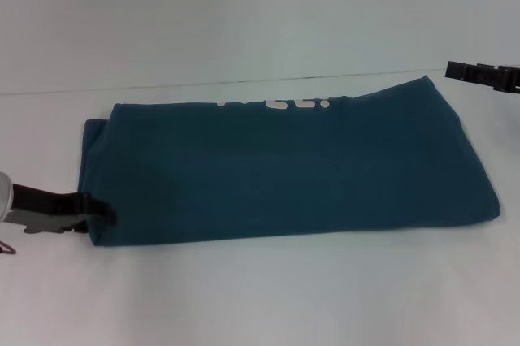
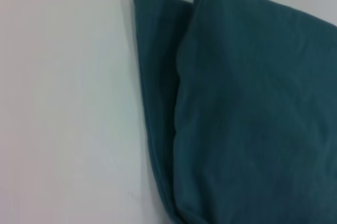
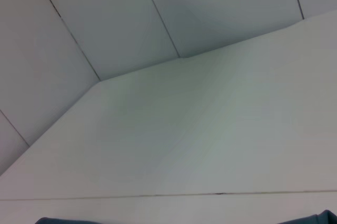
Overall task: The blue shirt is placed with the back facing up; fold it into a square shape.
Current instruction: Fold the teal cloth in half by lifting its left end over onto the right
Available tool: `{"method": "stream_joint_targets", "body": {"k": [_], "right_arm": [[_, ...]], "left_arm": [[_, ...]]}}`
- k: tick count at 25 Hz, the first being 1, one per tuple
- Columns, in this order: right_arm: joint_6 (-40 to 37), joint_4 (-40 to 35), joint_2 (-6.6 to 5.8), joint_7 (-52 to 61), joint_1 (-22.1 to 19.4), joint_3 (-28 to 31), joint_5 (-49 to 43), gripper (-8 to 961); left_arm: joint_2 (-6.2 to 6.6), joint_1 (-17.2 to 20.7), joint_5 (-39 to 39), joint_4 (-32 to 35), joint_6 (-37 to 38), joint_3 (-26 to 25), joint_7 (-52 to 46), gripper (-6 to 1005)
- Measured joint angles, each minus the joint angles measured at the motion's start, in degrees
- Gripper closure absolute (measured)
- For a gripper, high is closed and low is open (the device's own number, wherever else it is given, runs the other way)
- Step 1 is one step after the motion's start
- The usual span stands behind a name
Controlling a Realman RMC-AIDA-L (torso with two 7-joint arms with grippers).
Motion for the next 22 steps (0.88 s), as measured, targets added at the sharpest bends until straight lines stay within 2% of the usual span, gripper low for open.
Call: {"method": "stream_joint_targets", "body": {"k": [4,7,18,22], "right_arm": [[0.0,0.0,0.05,0.0,0.0,0.0,0.0,141],[0.1,0.0,0.03,0.0,-0.1,0.0,0.0,141],[0.4,0.1,0.01,-0.1,0.0,0.0,0.0,141],[0.4,0.4,0.12,-0.1,-0.1,0.1,0.0,139]], "left_arm": [[0.00,0.1,0.1,0.2,0.0,0.0,0.0,495],[0.00,0.1,0.6,0.2,-0.1,0.1,0.0,700],[0.00,0.4,1.0,0.5,0.0,0.0,0.2,918],[0.00,1.7,0.6,1.5,0.3,-0.5,1.0,960]]}}
